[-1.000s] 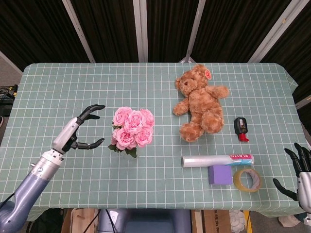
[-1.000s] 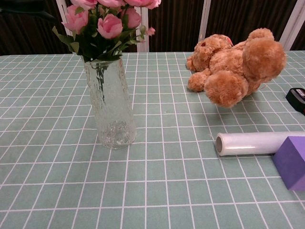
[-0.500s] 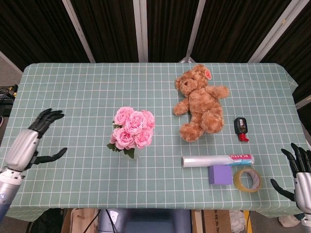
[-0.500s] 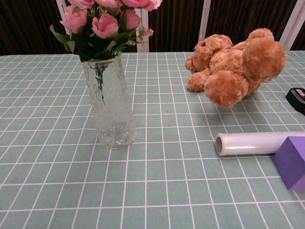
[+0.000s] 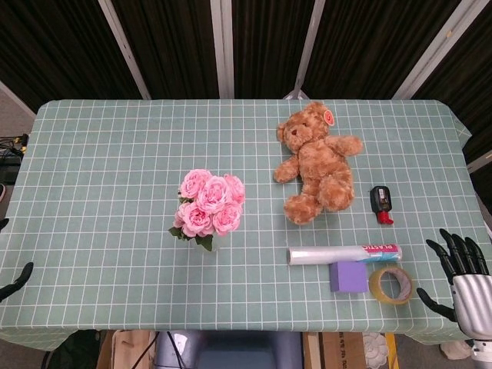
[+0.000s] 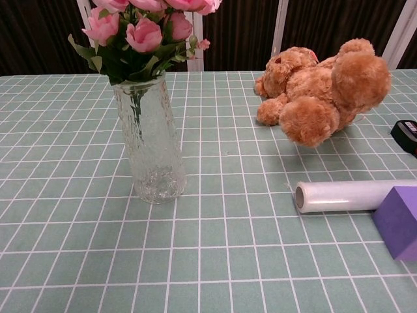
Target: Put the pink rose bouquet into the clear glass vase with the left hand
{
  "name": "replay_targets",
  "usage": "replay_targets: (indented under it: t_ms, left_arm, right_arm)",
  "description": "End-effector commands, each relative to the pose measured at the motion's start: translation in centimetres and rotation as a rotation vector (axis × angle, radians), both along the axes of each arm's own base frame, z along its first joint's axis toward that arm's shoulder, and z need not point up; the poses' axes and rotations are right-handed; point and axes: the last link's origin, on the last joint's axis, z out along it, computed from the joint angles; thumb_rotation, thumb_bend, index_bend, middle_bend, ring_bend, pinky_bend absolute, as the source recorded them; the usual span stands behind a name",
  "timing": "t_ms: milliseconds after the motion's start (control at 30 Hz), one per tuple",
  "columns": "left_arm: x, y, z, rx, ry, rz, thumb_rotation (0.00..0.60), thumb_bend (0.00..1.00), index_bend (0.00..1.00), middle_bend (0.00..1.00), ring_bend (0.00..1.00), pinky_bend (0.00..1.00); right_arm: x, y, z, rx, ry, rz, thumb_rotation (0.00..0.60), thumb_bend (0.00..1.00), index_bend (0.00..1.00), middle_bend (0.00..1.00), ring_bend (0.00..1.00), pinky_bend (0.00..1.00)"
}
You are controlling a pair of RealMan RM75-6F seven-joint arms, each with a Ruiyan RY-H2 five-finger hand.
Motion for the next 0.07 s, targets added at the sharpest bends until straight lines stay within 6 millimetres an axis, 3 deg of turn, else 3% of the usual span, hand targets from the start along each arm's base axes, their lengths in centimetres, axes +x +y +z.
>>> replay_targets:
  t_ms: [33,67]
  left_arm:
    - [-0.4,-0.05,0.1,-0.007,0.011,0.005,0.6,0.32,0.17,0.1,0.03,0.16]
    - [-0.45,-0.01,0.1,-0.011,0.006,0.007,0.6,0.32,0.17,0.1,0.03,0.16]
  right_arm:
    - [0.07,-0.02,-0.08,-0.006,0.004,0.002,0.6,0.22,0.17,0.06,0.0,0.0]
    - [0.07,-0.03,-0.11,-0.008,0.006,0.0,0.6,0.22,0.17,0.06,0.0,0.0]
